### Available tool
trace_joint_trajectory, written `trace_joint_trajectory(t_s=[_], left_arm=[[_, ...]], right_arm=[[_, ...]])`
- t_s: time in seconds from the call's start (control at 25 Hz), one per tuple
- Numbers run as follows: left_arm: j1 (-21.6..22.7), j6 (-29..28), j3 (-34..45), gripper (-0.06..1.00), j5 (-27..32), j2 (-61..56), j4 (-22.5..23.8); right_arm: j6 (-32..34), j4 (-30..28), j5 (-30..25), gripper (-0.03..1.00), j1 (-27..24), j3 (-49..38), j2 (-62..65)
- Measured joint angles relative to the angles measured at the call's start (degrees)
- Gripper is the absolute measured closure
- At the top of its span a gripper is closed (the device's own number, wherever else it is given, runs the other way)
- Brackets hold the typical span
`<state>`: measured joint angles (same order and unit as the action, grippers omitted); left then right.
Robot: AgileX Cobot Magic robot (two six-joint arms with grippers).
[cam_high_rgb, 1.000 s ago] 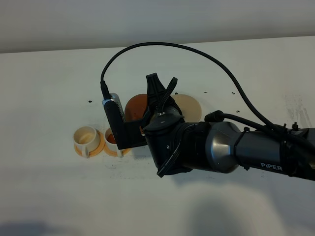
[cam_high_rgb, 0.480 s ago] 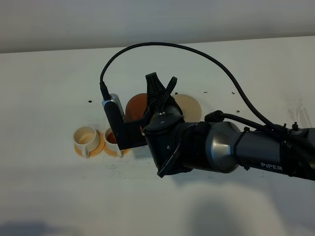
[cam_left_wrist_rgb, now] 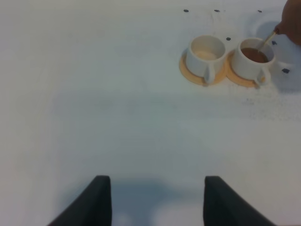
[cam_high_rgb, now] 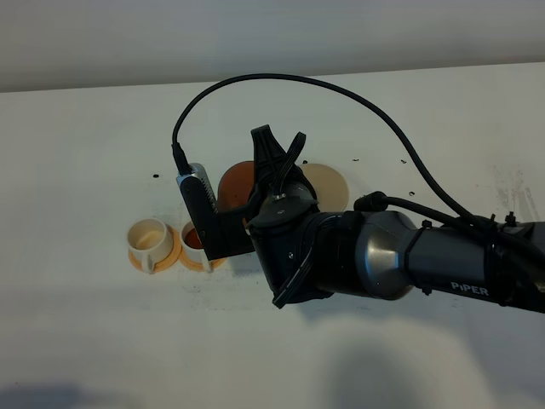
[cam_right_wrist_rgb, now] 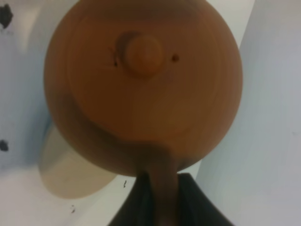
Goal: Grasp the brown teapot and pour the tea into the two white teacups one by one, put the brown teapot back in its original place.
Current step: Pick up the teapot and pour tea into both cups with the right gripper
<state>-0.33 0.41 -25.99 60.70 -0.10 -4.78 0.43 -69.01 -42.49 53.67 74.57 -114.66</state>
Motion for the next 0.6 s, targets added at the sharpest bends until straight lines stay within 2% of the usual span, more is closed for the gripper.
trace_joint_trajectory(t_s=[0.6], left_arm=[[0.0,0.0,0.0,0.5,0.0,0.0,0.0]], right_arm=[[-1.3,0.0,-0.1,0.86,0.3,0.0,0.0]])
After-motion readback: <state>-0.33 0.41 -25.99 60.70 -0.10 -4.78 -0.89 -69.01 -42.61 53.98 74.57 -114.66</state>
